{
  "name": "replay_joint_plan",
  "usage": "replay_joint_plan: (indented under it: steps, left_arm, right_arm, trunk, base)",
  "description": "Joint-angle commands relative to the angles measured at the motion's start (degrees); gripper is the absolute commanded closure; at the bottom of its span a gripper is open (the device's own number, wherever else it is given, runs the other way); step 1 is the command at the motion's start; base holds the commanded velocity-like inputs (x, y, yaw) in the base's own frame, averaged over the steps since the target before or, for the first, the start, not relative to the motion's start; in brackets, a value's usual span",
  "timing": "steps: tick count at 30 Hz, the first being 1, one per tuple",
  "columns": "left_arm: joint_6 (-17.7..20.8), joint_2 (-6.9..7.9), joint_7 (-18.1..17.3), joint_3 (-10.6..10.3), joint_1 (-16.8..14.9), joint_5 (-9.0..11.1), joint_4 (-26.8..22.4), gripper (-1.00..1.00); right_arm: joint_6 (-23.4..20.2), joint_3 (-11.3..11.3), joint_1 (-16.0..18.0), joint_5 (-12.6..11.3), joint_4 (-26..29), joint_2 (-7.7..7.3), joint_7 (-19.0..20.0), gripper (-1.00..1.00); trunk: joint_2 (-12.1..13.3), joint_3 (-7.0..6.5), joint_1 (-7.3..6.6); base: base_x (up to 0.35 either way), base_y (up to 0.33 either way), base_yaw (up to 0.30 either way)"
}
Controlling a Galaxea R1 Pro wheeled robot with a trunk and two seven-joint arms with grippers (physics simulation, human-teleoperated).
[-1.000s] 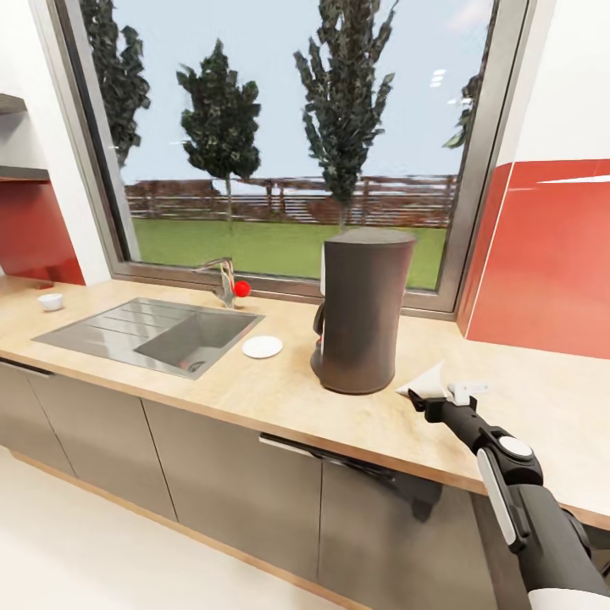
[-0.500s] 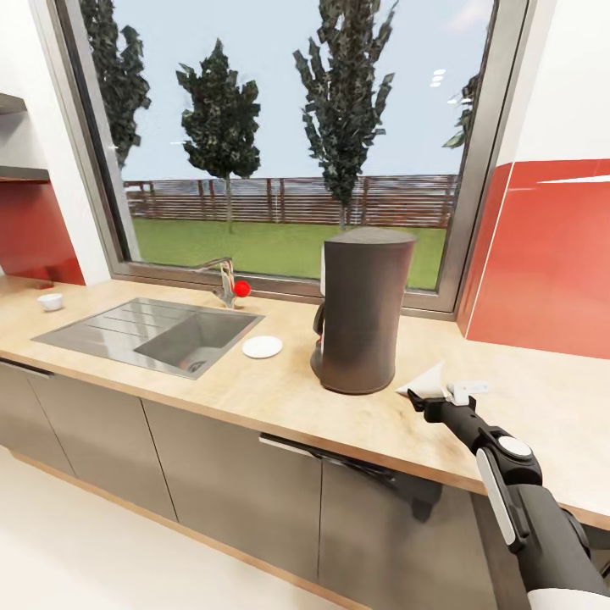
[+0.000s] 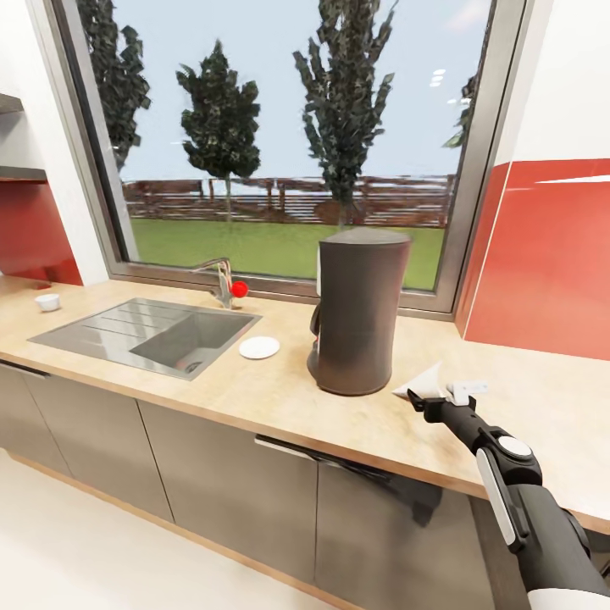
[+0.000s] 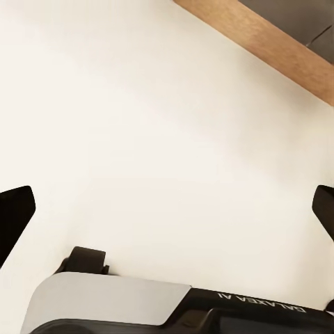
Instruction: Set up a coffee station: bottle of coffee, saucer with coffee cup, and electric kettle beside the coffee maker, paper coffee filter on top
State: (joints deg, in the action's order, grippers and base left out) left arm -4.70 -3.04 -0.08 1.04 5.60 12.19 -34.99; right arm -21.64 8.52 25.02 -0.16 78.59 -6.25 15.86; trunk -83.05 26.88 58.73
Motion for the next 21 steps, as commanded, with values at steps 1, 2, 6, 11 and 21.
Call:
replay_joint_plan:
  steps: [1, 2, 6, 11, 21]
  left_arm:
    - [-0.05, -0.04, -0.01, 0.1, 0.02, 0.29, -0.07, -1.0]
    - [-0.05, -0.04, -0.01, 0.1, 0.02, 0.29, -0.07, -1.0]
    - [-0.04, -0.04, -0.01, 0.1, 0.02, 0.29, -0.07, -1.0]
    - [-0.04, -0.04, -0.01, 0.1, 0.02, 0.29, -0.07, -1.0]
    - [-0.04, -0.04, -0.01, 0.1, 0.01, 0.29, -0.07, -1.0]
  right_arm:
    - [-0.33, 0.09, 0.03, -0.01, 0.07, 0.01, 0.31, -1.0]
    - [-0.33, 0.09, 0.03, -0.01, 0.07, 0.01, 0.31, -1.0]
    - [-0.33, 0.09, 0.03, -0.01, 0.07, 0.01, 0.31, -1.0]
    - [-0.33, 0.02, 0.03, -0.01, 0.0, 0.17, 0.31, -1.0]
    - [-0.32, 0.0, 0.03, -0.01, -0.02, 0.27, 0.3, -1.0]
  trunk:
    - [-0.03, 0.05, 0.0]
    - [-0.03, 0.05, 0.0]
    - [-0.03, 0.05, 0.0]
    - [-0.03, 0.05, 0.0]
    - [-0.03, 0.05, 0.0]
  base:
    - [0.002, -0.005, 0.0]
    - [0.002, -0.004, 0.0]
    - [0.001, -0.002, 0.0]
    - [0.081, 0.0, 0.0]
    - [0.028, 0.001, 0.0]
